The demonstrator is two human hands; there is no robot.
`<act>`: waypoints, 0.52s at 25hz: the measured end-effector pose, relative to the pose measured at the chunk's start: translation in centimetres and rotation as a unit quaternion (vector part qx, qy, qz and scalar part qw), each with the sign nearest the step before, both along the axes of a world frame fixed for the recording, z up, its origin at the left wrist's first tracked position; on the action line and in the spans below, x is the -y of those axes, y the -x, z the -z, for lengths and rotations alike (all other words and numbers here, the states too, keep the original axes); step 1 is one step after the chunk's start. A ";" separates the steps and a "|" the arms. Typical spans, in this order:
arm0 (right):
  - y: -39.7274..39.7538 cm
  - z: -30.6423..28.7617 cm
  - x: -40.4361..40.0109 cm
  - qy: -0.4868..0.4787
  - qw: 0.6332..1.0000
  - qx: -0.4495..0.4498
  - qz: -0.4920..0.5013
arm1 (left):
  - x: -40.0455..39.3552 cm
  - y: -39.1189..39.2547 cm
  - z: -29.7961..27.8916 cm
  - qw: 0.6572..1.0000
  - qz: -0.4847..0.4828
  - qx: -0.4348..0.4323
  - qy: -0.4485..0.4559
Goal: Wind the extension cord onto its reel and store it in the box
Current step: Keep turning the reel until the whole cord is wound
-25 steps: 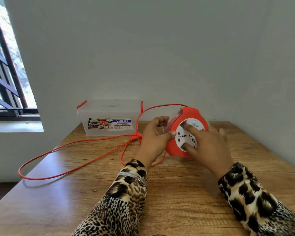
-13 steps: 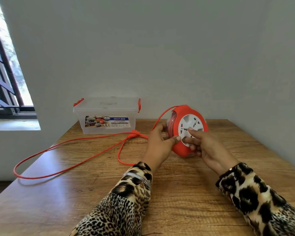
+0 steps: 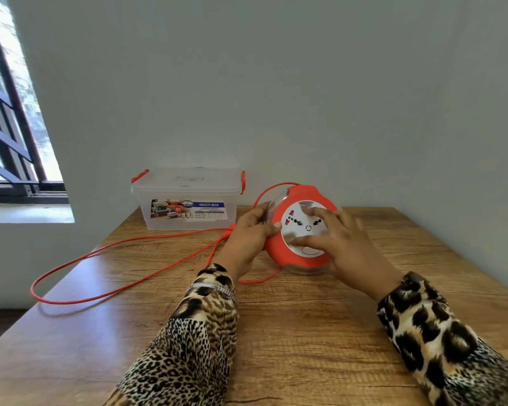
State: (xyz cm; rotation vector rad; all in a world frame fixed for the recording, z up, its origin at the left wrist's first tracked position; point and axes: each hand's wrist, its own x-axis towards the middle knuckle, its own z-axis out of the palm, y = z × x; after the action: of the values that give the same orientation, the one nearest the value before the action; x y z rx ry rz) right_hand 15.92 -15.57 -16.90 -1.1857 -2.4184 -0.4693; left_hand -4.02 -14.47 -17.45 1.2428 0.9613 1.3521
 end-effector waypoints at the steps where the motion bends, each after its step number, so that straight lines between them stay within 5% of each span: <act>1: 0.0 0.0 -0.1 -0.005 1.000 0.019 0.006 | 0.0 0.1 -0.2 1.000 0.011 -0.005 -0.006; 13: -0.1 0.5 -1.0 -0.159 0.983 0.003 0.094 | 0.3 -1.0 -0.4 0.999 0.018 -0.011 -0.028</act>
State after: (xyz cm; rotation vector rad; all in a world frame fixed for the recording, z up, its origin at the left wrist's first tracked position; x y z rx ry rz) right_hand 16.02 -14.62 -17.38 -1.2701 -2.1404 -0.8805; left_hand -3.05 -14.77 -17.00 1.3128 0.9177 1.3472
